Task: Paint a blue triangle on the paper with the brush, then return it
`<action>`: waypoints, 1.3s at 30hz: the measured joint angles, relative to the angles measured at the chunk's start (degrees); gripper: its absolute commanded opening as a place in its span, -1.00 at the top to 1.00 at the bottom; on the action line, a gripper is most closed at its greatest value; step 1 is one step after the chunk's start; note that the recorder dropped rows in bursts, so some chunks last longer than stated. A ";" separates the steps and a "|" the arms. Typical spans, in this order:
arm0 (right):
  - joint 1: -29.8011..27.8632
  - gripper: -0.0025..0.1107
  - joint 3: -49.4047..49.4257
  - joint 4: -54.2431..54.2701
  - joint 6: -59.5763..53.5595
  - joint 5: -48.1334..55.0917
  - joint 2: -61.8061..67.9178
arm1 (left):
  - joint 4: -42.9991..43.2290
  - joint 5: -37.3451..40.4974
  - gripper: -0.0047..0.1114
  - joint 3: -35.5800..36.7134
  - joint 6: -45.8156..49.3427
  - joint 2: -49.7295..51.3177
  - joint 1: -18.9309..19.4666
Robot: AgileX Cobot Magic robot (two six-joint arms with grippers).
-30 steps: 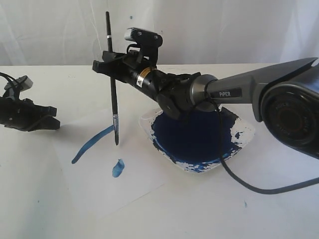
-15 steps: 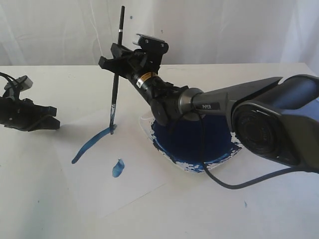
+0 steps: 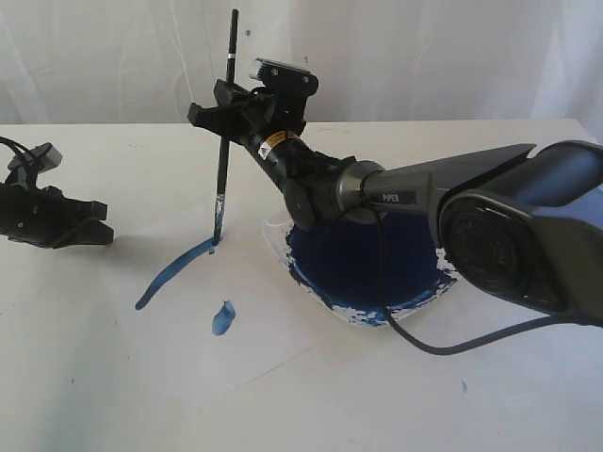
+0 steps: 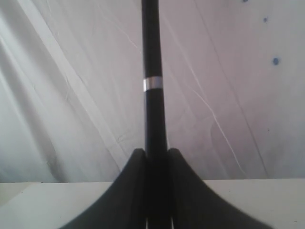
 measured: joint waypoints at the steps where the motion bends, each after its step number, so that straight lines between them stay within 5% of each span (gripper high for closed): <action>1: 0.00 0.96 -0.04 -0.39 0.00 0.41 0.00 | 0.00 0.00 0.92 0.00 0.00 0.00 0.00; 39: 2.64 0.96 -0.04 -28.38 21.31 19.73 -2.52 | 0.00 -0.10 0.92 0.00 0.00 0.00 0.00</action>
